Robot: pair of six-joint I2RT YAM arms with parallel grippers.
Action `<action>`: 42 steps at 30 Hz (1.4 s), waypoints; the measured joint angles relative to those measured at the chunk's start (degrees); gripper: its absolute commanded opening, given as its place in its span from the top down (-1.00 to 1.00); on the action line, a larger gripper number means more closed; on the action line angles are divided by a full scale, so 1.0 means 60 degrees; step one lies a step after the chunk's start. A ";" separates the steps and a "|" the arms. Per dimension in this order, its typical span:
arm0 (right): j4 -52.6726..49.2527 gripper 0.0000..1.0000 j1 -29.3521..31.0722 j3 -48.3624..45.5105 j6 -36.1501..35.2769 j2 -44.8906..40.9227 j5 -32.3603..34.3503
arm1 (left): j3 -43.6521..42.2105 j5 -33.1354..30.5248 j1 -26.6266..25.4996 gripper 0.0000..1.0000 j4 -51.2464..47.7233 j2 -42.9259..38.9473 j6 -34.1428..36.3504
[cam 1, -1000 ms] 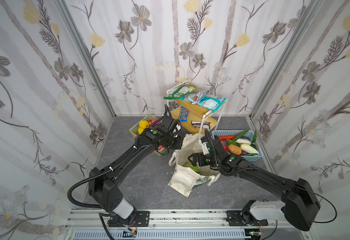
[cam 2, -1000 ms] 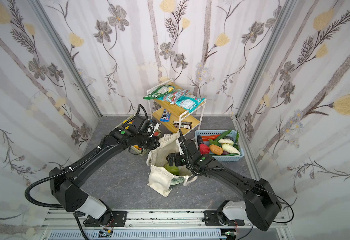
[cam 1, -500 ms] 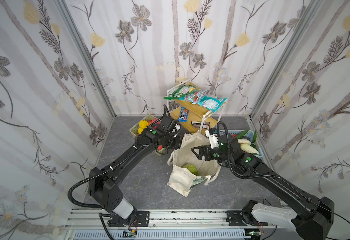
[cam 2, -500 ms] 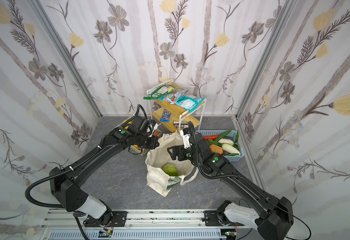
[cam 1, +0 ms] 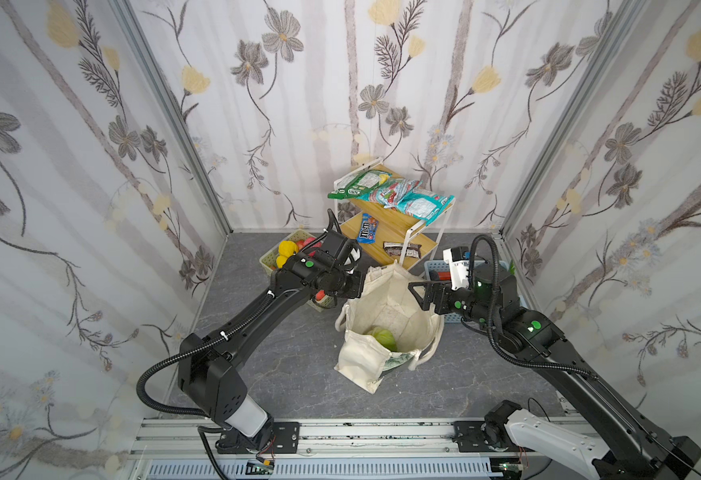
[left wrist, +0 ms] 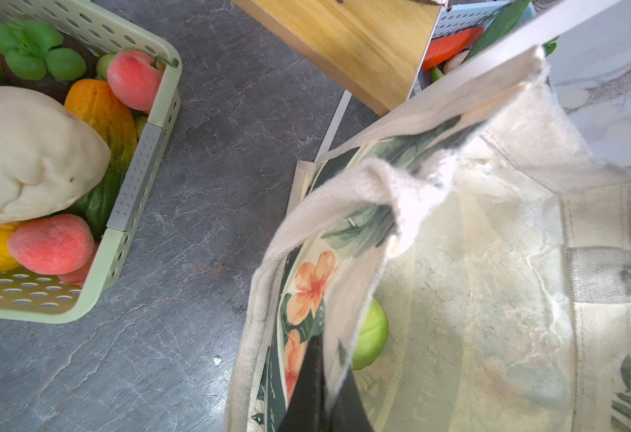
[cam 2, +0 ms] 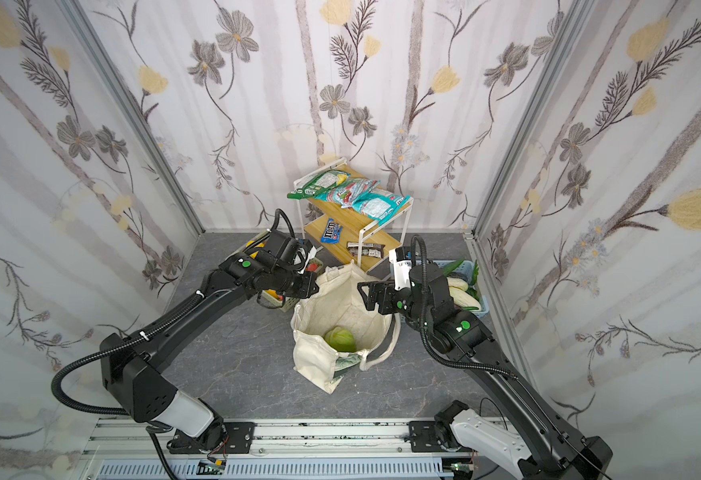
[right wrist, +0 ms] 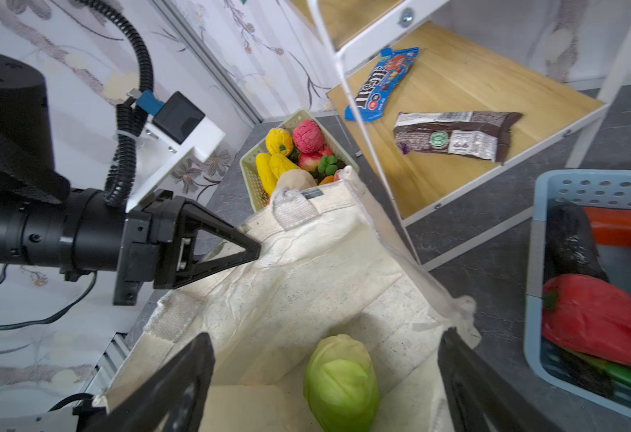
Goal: Place the food into the grocery bag and tie it
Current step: 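Open the right gripper to release the cabbage and lift out of the bag, then move the right gripper over the blue basket above the red pepper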
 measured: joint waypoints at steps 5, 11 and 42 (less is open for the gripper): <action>-0.0058 -0.87 -0.0812 -0.0189 -0.0004 -0.0328 0.0058 | -0.0004 0.0000 0.0007 1.00 0.0000 0.0033 0.0000; -0.0036 -0.86 -0.1395 -0.0517 0.0004 -0.0448 0.0047 | -0.0025 -0.0004 0.0007 1.00 0.0011 0.0033 0.0004; 0.1257 -0.89 -0.2765 -0.2929 0.0182 0.1322 0.0827 | -0.0131 0.0029 0.0007 1.00 0.0066 -0.0091 0.0178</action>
